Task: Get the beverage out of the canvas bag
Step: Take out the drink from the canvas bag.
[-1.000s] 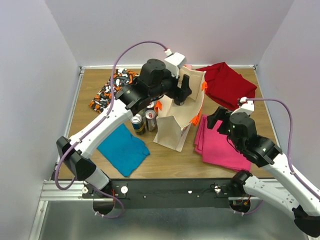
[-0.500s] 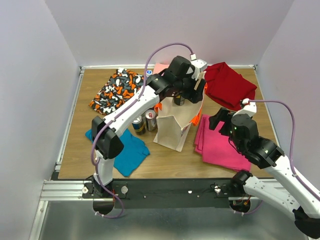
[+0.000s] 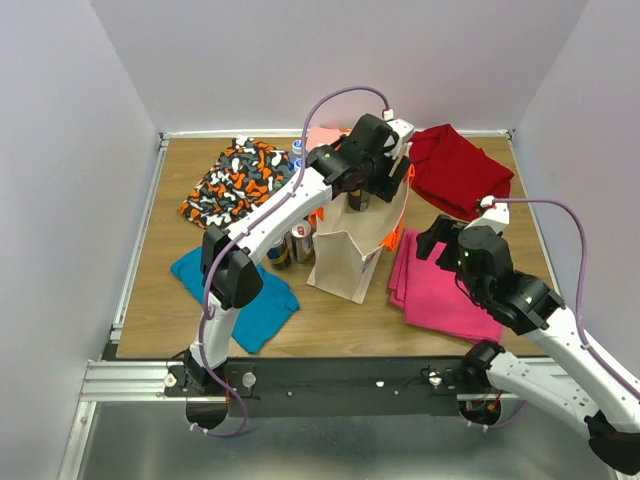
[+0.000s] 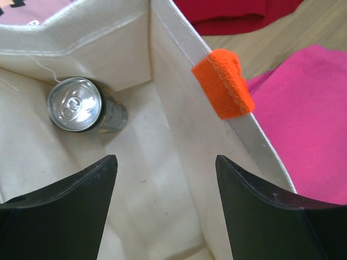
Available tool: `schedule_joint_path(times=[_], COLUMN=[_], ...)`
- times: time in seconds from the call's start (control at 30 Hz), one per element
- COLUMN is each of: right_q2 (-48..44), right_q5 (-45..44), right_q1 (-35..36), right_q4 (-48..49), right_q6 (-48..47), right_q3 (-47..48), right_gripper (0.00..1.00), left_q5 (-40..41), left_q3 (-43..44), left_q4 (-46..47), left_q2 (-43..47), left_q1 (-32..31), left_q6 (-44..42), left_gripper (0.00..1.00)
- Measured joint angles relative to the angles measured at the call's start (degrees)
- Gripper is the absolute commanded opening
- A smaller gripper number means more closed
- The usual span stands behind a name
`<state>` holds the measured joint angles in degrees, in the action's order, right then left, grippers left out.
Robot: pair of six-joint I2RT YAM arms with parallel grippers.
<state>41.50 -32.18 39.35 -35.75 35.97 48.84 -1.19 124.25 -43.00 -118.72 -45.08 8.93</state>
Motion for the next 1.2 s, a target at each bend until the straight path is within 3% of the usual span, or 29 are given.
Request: schedule_joint_path(times=[0.63, 1.2], right_q2=[-1.81, -3.23], right_q5=[-0.31, -0.83], right_q1=[0.0, 0.0], right_q4=[-0.74, -1.66], right_q6=[0.07, 0.22], right_q3=[0.0, -0.07], right_gripper=[1.0, 1.0], left_q5=[8.09, 6.6], left_q3=[-1.62, 1.84], left_q4=[0.46, 1.14], left_q2=[-2.64, -7.21], left_q1=[0.02, 4.94], left_q6=[-2.6, -0.24], left_gripper=[0.92, 0.93])
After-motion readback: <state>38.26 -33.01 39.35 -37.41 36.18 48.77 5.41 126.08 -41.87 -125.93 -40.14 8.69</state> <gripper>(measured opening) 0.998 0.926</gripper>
